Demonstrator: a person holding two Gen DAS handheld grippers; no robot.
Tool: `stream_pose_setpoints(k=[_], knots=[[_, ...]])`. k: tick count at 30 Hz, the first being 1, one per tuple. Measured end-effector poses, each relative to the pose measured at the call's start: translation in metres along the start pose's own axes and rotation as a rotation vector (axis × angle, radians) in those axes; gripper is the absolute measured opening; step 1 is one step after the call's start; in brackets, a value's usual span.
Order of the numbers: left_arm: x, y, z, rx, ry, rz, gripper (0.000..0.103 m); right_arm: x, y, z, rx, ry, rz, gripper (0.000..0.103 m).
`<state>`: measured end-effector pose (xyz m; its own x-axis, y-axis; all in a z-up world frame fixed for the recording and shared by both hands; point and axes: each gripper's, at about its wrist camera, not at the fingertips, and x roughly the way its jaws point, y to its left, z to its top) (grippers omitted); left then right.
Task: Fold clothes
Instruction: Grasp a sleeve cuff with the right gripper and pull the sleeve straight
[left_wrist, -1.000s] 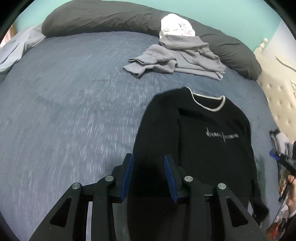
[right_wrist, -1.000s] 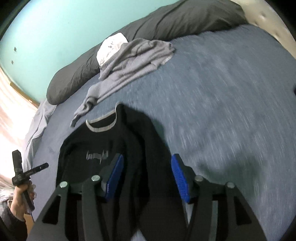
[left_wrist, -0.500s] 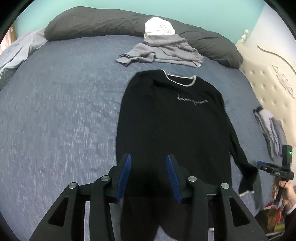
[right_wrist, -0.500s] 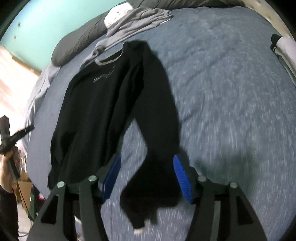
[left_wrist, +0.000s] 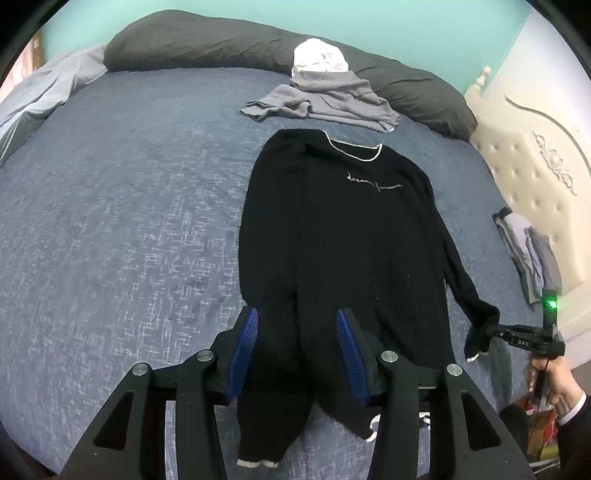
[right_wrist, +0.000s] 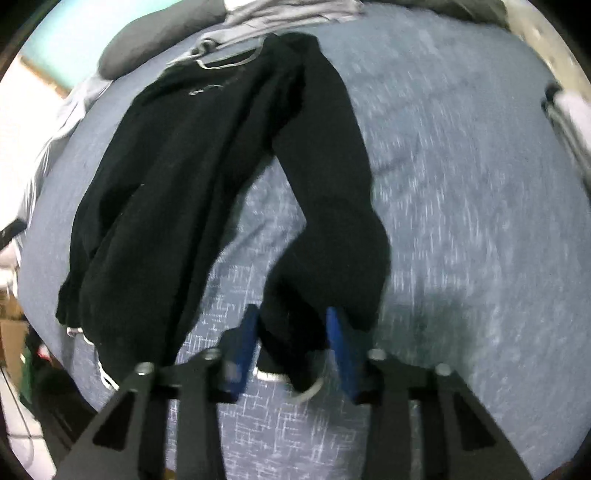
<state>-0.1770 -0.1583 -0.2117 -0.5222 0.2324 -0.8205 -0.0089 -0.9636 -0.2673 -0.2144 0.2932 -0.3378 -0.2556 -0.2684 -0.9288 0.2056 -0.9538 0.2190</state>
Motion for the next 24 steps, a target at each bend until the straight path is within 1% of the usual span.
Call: stream_pose_setpoints(k=[1, 3, 5, 7, 9, 13, 15, 18, 20, 24], knots=[[-0.001, 0.002, -0.001, -0.002, 0.001, 0.001, 0.049, 0.0, -0.004, -0.002, 0.002, -0.007, -0.006, 0.015], [-0.002, 0.004, -0.003, -0.002, 0.002, 0.005, 0.05, -0.004, -0.013, -0.006, 0.021, -0.03, -0.01, 0.012], [-0.004, 0.006, -0.005, 0.001, 0.003, 0.01, 0.05, -0.015, -0.027, -0.009, 0.057, -0.061, 0.009, 0.01], [-0.004, 0.007, -0.008, 0.001, 0.005, 0.012, 0.05, -0.029, -0.041, -0.012, 0.088, -0.096, 0.029, 0.009], [-0.003, 0.009, -0.01, 0.003, 0.012, 0.018, 0.05, -0.041, -0.06, -0.015, 0.117, -0.117, 0.028, 0.009], [0.0, 0.011, -0.017, -0.002, 0.029, 0.033, 0.051, -0.05, -0.1, -0.021, 0.193, -0.128, 0.022, 0.009], [0.001, 0.013, -0.018, -0.005, 0.036, 0.041, 0.051, -0.049, -0.124, -0.024, 0.228, -0.123, 0.003, 0.009], [0.002, 0.018, -0.021, -0.01, 0.046, 0.054, 0.051, -0.043, -0.149, -0.03, 0.266, -0.11, -0.042, 0.009], [0.003, 0.022, -0.023, -0.019, 0.055, 0.056, 0.051, -0.041, -0.161, -0.033, 0.297, -0.107, -0.063, 0.008], [0.011, 0.033, -0.03, -0.024, 0.091, 0.044, 0.051, -0.049, -0.162, -0.039, 0.296, -0.127, -0.052, 0.009]])
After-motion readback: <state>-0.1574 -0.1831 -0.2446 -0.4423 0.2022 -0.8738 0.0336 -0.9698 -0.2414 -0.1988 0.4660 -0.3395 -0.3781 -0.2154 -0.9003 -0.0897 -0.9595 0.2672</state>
